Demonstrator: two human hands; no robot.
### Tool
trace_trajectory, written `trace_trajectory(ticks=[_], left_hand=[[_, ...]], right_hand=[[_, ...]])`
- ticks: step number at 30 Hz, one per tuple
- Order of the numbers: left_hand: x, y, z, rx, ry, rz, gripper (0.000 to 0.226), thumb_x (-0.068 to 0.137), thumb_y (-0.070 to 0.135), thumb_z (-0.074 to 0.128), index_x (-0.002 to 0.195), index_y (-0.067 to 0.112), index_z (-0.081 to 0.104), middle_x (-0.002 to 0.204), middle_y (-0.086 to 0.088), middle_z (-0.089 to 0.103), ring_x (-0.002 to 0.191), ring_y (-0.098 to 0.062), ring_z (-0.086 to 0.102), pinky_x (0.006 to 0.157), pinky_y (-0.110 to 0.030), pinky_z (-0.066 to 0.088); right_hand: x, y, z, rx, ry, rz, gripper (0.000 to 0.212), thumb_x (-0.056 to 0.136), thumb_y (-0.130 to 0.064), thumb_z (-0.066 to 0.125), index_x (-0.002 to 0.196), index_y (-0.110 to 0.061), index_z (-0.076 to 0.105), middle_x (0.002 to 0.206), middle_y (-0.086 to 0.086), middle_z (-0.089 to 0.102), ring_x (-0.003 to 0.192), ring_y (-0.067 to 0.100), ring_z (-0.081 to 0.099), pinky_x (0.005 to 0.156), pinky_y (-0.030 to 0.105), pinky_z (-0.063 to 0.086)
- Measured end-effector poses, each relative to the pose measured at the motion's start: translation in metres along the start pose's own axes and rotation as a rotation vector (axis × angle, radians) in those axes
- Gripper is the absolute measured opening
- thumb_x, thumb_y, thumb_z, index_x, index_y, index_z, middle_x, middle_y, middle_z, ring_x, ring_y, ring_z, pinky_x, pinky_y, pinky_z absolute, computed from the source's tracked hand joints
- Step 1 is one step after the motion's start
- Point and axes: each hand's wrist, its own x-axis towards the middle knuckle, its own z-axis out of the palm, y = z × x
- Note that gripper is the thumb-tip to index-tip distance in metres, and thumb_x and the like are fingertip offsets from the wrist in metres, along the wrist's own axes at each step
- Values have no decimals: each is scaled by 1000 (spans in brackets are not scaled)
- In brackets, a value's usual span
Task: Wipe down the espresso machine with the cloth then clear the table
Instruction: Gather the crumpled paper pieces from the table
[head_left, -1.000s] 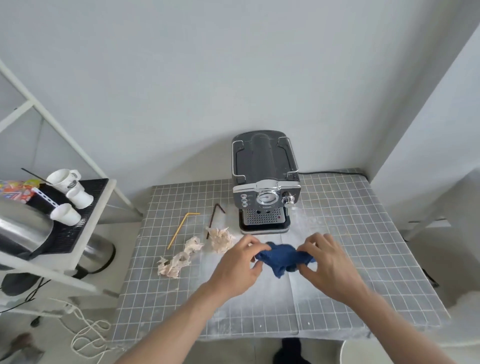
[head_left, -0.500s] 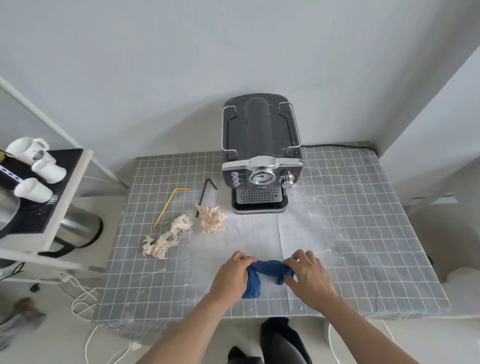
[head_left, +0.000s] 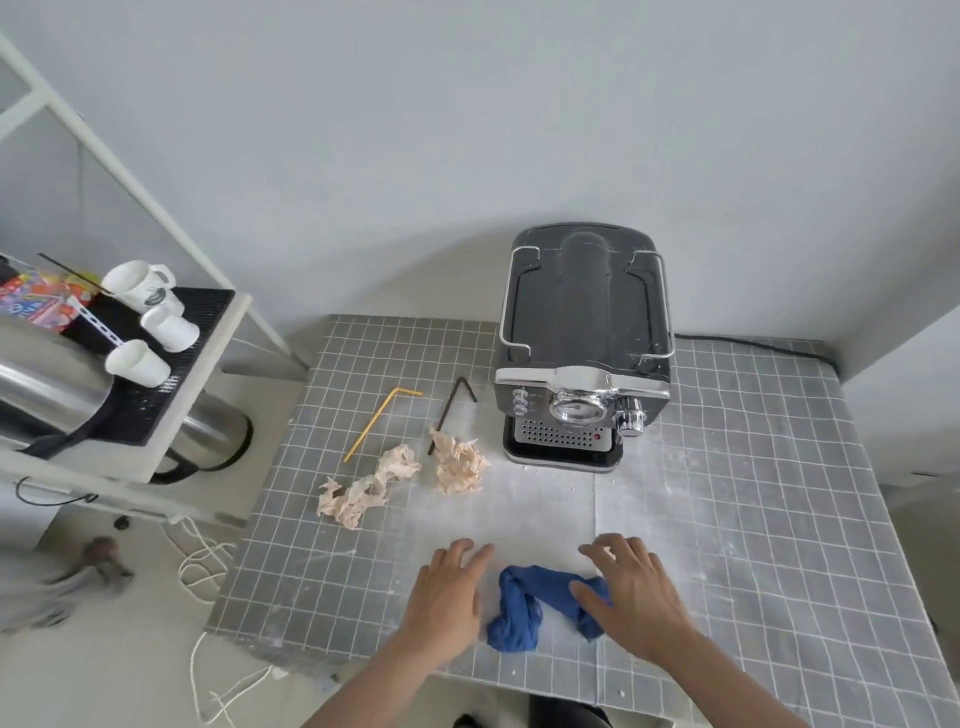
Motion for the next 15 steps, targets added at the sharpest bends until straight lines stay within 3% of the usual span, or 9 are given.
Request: trace_trajectory(ticks=[5,9,12,15], left_hand=[[-4,-43,-24,2,110,-129,63,100,20,49,159,33,31,161,5,30,136,-17,41,111,-36,42],[2,-91,-51,65,153,-192,66,97,17,54,158,30,33,161,-2,29,144,-26,35,112,-42,43],[11,-122,-72,148,189,-167,73,91,15,63,157,30,35,157,-4,33,140,-30,38,111,-44,43],[26,-140,-89,216,182,-110,86,87,15,70,160,33,26,164,-7,26,143,-33,35,115,-49,39]], right_hand=[[48,-39,-15,-29,-9,-122,63,94,-66,39,144,-29,50,146,-8,44,128,19,43,106,36,41],[92,-81,-17,-45,-7,-198,61,94,-63,44,144,-28,49,148,-4,43,129,23,43,105,40,43],[121,-114,-18,-43,-2,-220,59,94,-58,51,144,-27,48,150,-2,40,133,25,42,106,42,43],[146,-143,-17,-47,14,-229,63,93,-49,58,149,-27,42,154,1,34,136,28,40,111,43,41]])
